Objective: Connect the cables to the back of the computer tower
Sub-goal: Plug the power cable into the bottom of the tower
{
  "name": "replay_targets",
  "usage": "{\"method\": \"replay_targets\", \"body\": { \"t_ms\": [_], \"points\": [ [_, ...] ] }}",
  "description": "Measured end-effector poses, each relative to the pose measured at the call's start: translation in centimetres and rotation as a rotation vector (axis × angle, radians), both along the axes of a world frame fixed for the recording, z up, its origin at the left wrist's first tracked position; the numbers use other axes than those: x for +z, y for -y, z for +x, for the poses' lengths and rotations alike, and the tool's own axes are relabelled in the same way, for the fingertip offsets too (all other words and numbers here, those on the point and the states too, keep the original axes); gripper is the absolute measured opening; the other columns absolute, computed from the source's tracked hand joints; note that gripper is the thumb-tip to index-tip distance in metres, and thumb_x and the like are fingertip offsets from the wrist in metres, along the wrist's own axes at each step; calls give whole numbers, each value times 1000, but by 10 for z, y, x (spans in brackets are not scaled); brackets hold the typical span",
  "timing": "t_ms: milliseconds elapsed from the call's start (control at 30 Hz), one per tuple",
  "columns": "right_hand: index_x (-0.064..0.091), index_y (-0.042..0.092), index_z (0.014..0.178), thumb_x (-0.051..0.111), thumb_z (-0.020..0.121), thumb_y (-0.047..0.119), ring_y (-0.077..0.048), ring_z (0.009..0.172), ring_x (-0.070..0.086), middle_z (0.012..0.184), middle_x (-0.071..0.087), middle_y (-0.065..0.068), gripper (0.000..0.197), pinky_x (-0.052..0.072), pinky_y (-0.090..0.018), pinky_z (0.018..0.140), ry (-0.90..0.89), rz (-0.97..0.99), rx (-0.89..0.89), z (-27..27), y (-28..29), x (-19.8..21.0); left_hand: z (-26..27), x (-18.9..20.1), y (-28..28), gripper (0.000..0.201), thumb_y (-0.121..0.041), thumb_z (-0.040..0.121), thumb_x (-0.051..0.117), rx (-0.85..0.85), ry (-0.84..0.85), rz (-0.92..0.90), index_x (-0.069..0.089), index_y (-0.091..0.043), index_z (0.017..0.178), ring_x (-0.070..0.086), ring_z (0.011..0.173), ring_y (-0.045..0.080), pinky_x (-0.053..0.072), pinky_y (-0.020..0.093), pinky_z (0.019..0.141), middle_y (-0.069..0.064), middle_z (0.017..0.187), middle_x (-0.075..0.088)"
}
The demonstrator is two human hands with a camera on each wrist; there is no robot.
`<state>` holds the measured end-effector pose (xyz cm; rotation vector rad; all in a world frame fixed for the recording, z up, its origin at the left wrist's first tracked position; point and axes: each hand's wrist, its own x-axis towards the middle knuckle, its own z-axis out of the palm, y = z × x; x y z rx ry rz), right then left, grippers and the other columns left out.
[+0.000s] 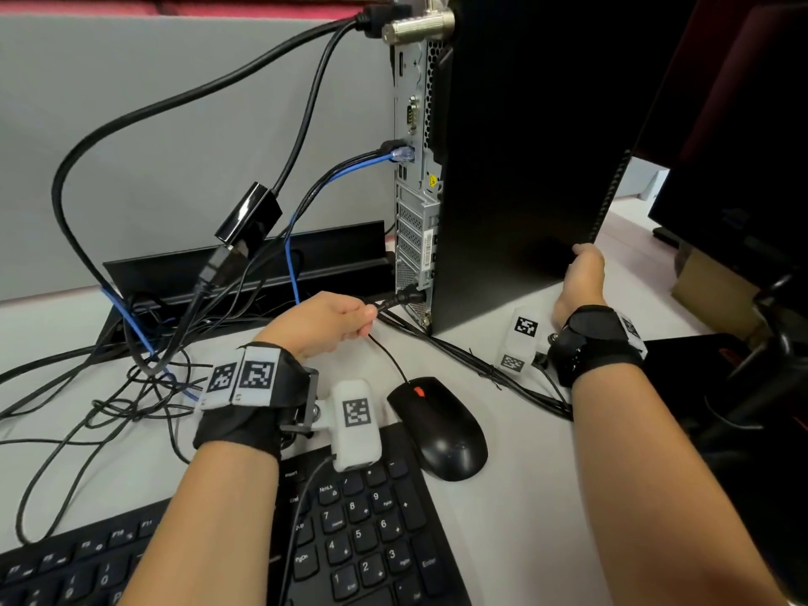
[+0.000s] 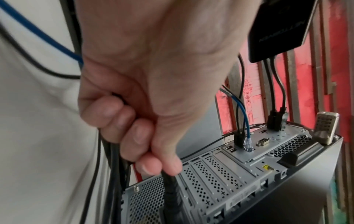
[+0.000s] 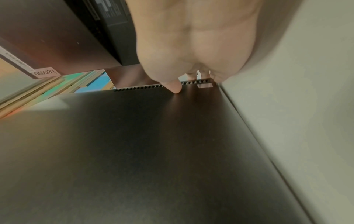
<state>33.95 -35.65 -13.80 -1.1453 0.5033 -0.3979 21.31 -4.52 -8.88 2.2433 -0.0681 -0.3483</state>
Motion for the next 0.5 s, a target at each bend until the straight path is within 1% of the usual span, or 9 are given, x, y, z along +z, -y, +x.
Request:
{"method": "replay_targets", "body": {
  "t_ms": [67,133,200,233,300,333,433,500],
  "points": [
    [46,21,133,46,70,31,-21,123,46,134,51,-3,64,33,-38,110,-3,1,3,-1,-2,1,1,0,-1,40,-33,98,43,-20,-17,-26,53,-20,62,27,51,9,27,20,54,-13,39,36],
    [38,21,142,45,76,28,-21,130,39,144,42,-4,67,28,-37,112,-12,-5,4,-2,-2,2,1,0,0,40,-34,98,43,-17,-24,-15,53,-19,62,26,51,10,26,20,53,-13,38,37],
    [32,20,147,45,80,24,-21,134,35,149,36,-5,68,26,-36,112,-21,-6,9,-2,-2,2,1,0,1,40,-34,98,44,-10,-19,-18,53,-20,61,26,51,10,26,20,53,-13,37,37],
    [33,19,145,44,81,22,-22,132,36,147,37,-5,65,27,-36,110,-27,-8,7,-2,-3,2,0,0,1,40,-33,98,44,-10,-13,-25,53,-20,61,26,51,10,26,21,53,-12,38,37],
    [42,17,137,43,82,19,-23,126,41,139,43,-6,55,31,-35,103,-22,-24,-5,-3,-3,4,-1,1,2,40,-32,98,44,-3,-4,-29,53,-19,61,26,50,10,27,21,54,-12,39,35],
    [43,17,134,43,82,17,-23,124,42,137,44,-6,52,33,-35,102,-18,-32,-11,-2,-4,4,-1,1,2,41,-32,98,44,0,-2,-32,53,-19,61,26,50,10,27,21,54,-11,39,34],
    [39,16,139,42,82,13,-23,124,39,142,39,-5,57,31,-38,106,-26,-43,-11,-2,-2,4,-2,0,3,41,-31,98,44,10,3,-47,53,-19,60,27,49,9,27,20,53,-11,40,34],
    [41,16,136,42,81,10,-24,123,40,137,42,-5,55,32,-38,105,-30,-44,-3,-2,-2,3,-4,1,4,41,-31,98,44,23,14,-53,53,-19,60,27,48,9,27,20,53,-11,40,34]
  ]
}}
